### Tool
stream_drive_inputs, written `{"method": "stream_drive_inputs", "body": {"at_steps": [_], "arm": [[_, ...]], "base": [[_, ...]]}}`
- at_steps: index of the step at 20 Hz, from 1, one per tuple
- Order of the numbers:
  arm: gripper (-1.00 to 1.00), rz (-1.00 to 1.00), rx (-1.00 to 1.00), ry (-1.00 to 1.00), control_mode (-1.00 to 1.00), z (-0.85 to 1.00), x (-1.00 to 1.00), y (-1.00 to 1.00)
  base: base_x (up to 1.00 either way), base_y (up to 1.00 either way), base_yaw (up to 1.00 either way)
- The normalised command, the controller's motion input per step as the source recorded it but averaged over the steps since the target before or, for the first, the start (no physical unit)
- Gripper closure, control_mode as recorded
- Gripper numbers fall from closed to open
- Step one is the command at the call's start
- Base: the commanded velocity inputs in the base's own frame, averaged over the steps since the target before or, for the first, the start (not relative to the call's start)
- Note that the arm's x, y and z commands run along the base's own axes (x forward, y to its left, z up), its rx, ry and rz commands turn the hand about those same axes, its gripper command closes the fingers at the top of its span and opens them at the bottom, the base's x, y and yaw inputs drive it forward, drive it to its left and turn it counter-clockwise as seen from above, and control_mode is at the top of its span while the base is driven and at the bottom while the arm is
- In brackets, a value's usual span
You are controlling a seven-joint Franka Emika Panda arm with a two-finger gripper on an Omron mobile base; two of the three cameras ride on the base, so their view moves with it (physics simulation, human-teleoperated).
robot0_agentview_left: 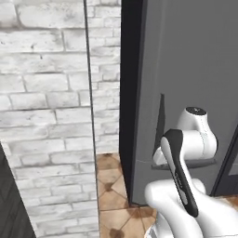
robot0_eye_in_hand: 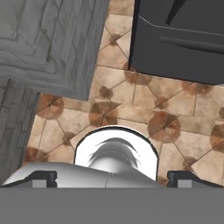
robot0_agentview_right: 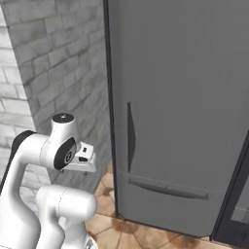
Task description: Gather the sweet potato and bell pepper from the fridge and place them on a tray on the dining counter. Then gather the steaks from the fridge and place them on the other tray.
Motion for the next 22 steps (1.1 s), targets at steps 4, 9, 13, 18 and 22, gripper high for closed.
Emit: {"method": "stream_drive_inputs", "body": {"at_steps": [4, 9, 13, 18, 22], "arm": [[-1.0, 0.0, 0.0, 0.0, 1.0, 0.0, 0.0, 0.0], [-1.0, 0.0, 0.0, 0.0, 1.0, 0.0, 0.0, 0.0], [-1.0, 0.0, 0.0, 0.0, 1.0, 0.0, 0.0, 0.0], [-1.0, 0.0, 0.0, 0.0, 1.0, 0.0, 0.0, 0.0], [-1.0, 0.0, 0.0, 0.0, 1.0, 0.0, 0.0, 0.0]], "base": [[0.0, 0.23, -0.18], [0.0, 0.32, -0.17], [0.0, 0.38, -0.13], [0.0, 0.31, -0.13], [0.0, 0.27, -0.13]]}}
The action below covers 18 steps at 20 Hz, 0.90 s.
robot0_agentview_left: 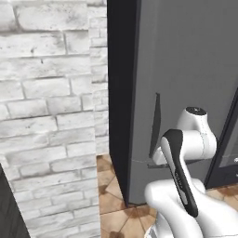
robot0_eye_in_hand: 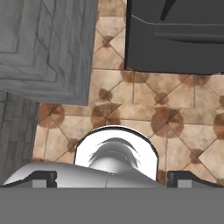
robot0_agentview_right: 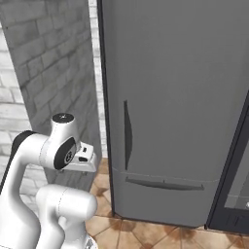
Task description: Gather the sweet potato and bell pepper from the fridge and place them on a tray on the dining counter. Then gather the steaks from the fridge and place them on the other tray.
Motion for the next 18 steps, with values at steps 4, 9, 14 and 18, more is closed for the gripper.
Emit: {"method": "stream_drive_inputs", "body": {"at_steps": [4, 9, 14, 18], "arm": [[-1.0, 0.0, 0.0, 0.0, 1.0, 0.0, 0.0, 0.0], [-1.0, 0.0, 0.0, 0.0, 1.0, 0.0, 0.0, 0.0], [-1.0, -0.02, 0.0, 0.0, -1.0, 0.0, 0.05, 0.0], [-1.0, 0.0, 0.01, -0.06, -1.0, 0.0, 0.22, -0.16]], "base": [[0.0, 0.37, -0.1], [0.0, 0.39, -0.11], [0.0, 0.07, -0.04], [0.0, 0.0, 0.0]]}}
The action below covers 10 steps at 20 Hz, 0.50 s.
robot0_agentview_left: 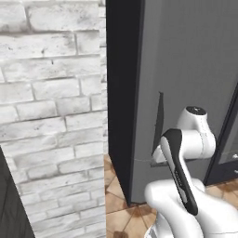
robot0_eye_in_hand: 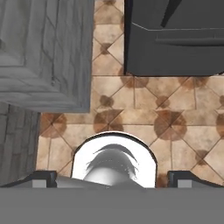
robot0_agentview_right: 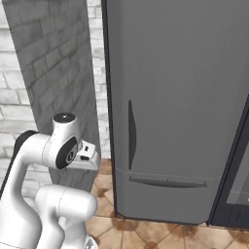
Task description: Gather the sweet potato and bell pepper from the fridge and place them on a tray on the dining counter. Then gather the steaks from the fridge and place them on the other tray.
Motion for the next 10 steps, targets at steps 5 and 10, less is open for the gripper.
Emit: {"method": "stream_drive_inputs", "body": {"at_steps": [5, 10], "arm": [[-1.0, 0.08, 0.09, -0.17, -1.0, 0.0, 0.19, -0.76], [-1.0, 0.18, 0.14, -0.17, -1.0, 0.0, 0.05, -0.88]], "base": [[0.0, 0.0, 0.0], [0.0, 0.0, 0.0]]}}
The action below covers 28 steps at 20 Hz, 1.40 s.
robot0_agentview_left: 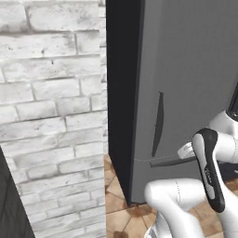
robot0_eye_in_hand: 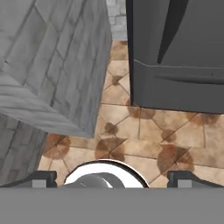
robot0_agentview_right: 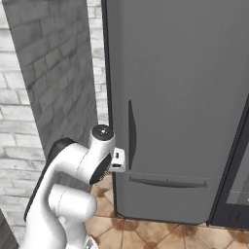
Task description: Gather the sweet potato and bell pepper from the fridge and place them on a tray on the dining counter. Then gather the steaks from the fridge and place them on the other tray.
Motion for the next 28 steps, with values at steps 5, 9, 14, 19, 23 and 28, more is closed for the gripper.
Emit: {"method": "stream_drive_inputs", "body": {"at_steps": [5, 9, 14, 19, 23, 28], "arm": [[-1.0, 0.28, 0.06, -0.21, -1.0, 0.0, 0.06, -0.72], [-1.0, 0.19, 0.0, -0.11, -1.0, 0.0, 0.12, -0.05], [-1.0, 0.03, 0.0, -0.1, -1.0, 0.0, 0.21, 0.06], [-1.0, 0.09, 0.05, -0.18, -1.0, 0.0, 0.42, 0.01], [-1.0, 0.12, 0.21, -0.16, -1.0, 0.0, 0.33, 0.0], [-1.0, 0.03, 0.2, -0.03, -1.0, 0.0, 0.21, 0.0]], "base": [[0.0, 0.0, 0.0], [0.0, 0.0, 0.0], [0.0, 0.0, 0.0], [0.0, 0.0, 0.0], [0.0, 0.0, 0.0], [0.0, 0.0, 0.0]]}}
